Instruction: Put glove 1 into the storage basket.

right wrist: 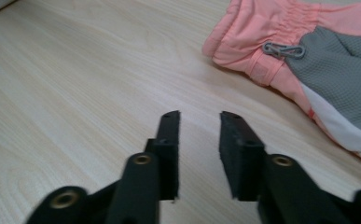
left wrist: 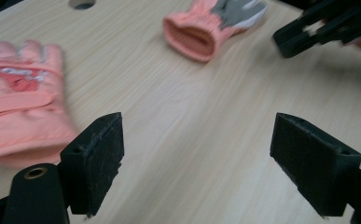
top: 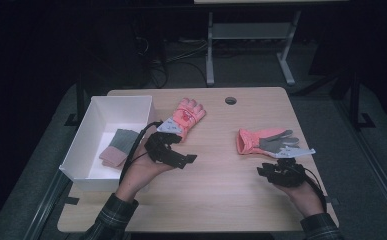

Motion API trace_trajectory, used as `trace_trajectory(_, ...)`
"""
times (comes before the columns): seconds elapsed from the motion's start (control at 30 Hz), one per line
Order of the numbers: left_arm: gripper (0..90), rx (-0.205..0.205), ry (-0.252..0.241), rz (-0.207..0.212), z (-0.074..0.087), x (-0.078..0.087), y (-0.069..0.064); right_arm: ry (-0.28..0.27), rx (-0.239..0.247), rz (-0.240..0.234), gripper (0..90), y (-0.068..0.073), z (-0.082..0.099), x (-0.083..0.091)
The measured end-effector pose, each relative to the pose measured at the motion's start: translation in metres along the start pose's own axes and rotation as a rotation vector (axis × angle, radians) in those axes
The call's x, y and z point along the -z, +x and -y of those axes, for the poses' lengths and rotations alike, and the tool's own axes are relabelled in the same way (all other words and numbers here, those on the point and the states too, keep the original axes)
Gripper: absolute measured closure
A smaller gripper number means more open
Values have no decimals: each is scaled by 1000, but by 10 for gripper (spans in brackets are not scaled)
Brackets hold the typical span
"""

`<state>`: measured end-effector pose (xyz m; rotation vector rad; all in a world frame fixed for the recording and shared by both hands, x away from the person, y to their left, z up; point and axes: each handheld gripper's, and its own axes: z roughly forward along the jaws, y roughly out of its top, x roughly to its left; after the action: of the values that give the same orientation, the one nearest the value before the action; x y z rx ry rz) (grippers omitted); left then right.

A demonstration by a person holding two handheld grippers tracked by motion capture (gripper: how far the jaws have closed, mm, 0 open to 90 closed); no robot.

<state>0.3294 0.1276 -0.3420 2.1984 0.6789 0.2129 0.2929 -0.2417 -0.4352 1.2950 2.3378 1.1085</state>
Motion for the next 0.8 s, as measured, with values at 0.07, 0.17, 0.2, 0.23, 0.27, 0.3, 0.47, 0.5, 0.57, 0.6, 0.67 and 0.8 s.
trace_trajectory(0.07,171,4,-8,7,0,-2,-3,0,-10,-3,760,0,-1,0)
trace_trajectory(0.17,170,0,6,13,3,-9,-9,-16,-12,-5,853,-1,-5,2)
trace_trajectory(0.2,170,-3,9,19,4,-12,-11,-16,-12,-5,853,-1,-5,2)
trace_trajectory(0.23,170,-4,16,25,6,-15,-12,-22,-16,-5,853,-2,-6,2)
trace_trajectory(0.27,170,-23,24,27,10,-21,-15,-27,-20,-7,853,-3,-7,2)
trace_trajectory(0.3,170,-28,28,31,13,-23,-16,-26,-28,-5,853,-3,-7,2)
trace_trajectory(0.47,170,-33,27,48,29,-35,-22,-30,-43,5,878,-8,-12,4)
trace_trajectory(0.5,170,-38,35,50,38,-40,-24,-38,-39,16,892,-11,-16,4)
trace_trajectory(0.57,170,-31,36,54,47,-43,-25,-41,-40,24,898,-16,-21,4)
trace_trajectory(0.6,175,-29,42,62,51,-44,-25,-41,-44,26,899,-18,-23,3)
trace_trajectory(0.67,191,-18,48,81,58,-46,-25,-43,-42,33,899,-22,-28,3)
trace_trajectory(0.8,188,-15,36,82,67,-46,-25,-53,-44,46,899,-29,-37,0)
